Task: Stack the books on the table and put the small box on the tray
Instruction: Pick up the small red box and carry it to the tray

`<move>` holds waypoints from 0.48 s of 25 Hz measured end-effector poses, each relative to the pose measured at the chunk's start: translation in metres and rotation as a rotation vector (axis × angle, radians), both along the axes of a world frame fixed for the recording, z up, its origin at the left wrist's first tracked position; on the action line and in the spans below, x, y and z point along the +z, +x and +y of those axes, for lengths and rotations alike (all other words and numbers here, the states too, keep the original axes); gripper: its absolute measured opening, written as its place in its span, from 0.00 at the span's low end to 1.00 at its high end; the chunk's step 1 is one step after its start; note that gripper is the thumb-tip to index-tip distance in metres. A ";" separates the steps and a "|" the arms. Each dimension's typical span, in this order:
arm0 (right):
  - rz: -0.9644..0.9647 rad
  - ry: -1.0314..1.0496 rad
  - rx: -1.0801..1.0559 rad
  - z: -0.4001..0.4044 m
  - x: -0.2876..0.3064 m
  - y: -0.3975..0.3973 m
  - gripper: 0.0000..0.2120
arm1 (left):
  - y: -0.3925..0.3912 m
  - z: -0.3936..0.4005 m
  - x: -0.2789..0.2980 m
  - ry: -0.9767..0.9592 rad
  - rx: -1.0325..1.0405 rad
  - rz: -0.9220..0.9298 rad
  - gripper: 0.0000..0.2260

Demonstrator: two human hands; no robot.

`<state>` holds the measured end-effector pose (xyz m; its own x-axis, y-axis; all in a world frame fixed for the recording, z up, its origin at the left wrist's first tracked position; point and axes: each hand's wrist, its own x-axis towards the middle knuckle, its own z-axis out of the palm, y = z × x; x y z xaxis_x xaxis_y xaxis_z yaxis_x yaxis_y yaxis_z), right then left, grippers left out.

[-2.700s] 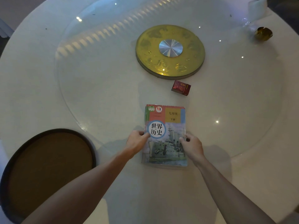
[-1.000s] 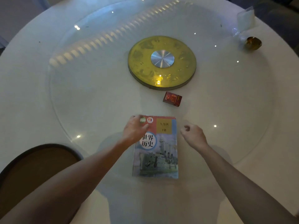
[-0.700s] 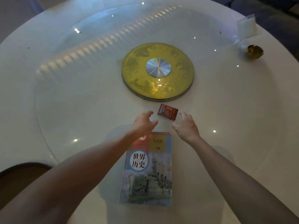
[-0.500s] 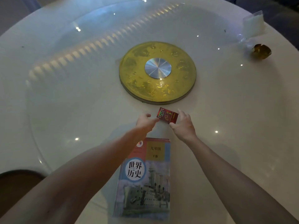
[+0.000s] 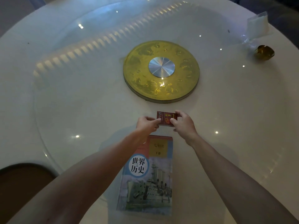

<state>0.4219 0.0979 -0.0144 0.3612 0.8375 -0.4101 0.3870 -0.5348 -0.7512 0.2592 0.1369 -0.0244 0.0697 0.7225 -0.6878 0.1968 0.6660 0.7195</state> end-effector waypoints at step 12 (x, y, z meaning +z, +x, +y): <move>0.100 0.041 0.304 -0.021 0.059 -0.182 0.14 | -0.197 -0.093 0.033 0.072 0.360 -0.169 0.14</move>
